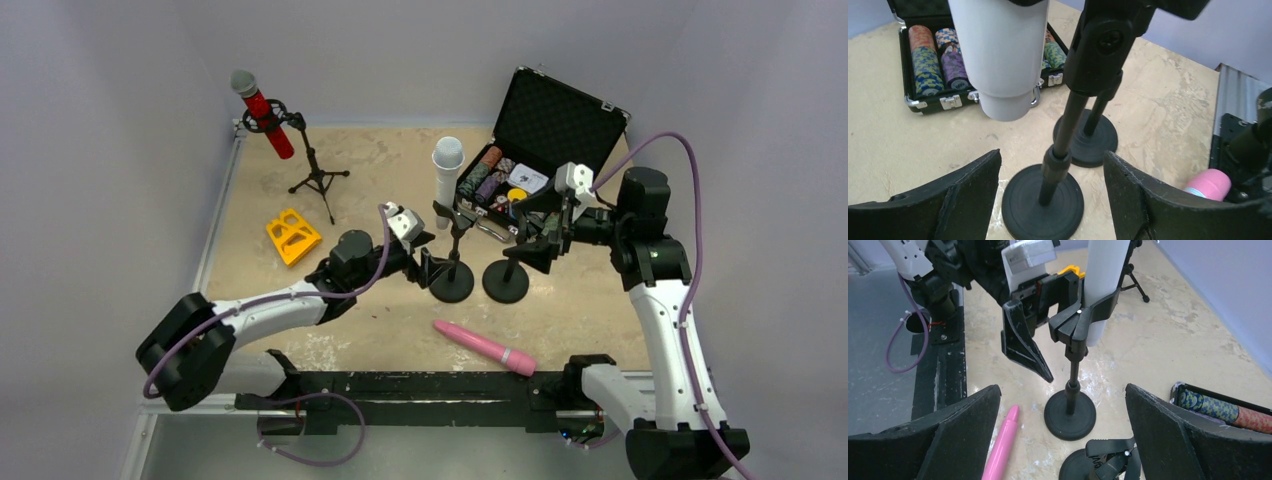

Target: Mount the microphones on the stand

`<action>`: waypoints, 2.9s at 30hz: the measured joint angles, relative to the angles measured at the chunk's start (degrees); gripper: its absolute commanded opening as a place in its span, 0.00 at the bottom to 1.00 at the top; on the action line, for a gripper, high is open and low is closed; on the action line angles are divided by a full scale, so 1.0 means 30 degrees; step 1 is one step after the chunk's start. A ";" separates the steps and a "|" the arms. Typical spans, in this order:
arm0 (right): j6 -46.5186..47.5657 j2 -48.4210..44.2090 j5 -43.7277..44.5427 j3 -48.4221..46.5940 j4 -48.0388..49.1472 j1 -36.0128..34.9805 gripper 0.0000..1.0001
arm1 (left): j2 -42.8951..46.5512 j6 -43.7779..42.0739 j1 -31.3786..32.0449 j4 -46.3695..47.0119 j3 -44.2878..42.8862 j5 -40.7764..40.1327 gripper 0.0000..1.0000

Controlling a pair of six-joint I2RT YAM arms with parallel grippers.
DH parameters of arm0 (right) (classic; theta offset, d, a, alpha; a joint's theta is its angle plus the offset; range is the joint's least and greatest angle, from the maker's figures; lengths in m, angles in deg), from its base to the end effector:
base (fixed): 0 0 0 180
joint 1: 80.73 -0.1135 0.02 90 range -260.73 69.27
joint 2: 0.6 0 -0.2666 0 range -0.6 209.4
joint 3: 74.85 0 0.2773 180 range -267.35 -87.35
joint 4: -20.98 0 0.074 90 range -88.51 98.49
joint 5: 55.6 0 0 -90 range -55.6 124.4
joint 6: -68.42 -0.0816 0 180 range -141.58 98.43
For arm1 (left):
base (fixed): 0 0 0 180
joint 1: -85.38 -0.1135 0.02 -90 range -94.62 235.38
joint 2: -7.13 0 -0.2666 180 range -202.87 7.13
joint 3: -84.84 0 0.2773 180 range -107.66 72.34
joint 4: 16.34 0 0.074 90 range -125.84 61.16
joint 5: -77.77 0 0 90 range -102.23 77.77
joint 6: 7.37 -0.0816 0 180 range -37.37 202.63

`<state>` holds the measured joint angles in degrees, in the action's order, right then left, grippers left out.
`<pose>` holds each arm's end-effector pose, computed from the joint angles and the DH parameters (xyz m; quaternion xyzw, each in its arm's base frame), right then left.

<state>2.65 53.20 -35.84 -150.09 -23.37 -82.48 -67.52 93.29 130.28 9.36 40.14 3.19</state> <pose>0.2118 0.0833 0.3904 -0.4630 0.5928 0.3822 0.5368 0.2269 -0.2567 0.2208 0.3010 0.6672 -0.4012 0.5507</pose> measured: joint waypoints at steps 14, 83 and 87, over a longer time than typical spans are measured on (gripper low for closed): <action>-0.1093 -0.0102 -0.1013 0.1115 0.2528 0.0481 0.99 | -0.4546 -0.0780 0.0714 0.6827 -0.0015 -0.1887 0.52; -0.0714 0.0306 -0.1938 0.2324 0.3410 0.1610 0.99 | -0.7912 -0.5056 -0.9981 0.2951 -0.5544 -0.0248 0.35; -0.0699 0.0291 -0.1945 0.2324 0.3410 0.1617 0.99 | -0.7373 -0.4867 -0.9981 0.2929 -0.5013 -0.0401 0.39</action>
<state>0.55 54.07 -41.67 -143.11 -13.14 -77.63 -89.64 78.68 100.34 18.15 25.10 1.99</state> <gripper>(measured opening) 0.986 0.360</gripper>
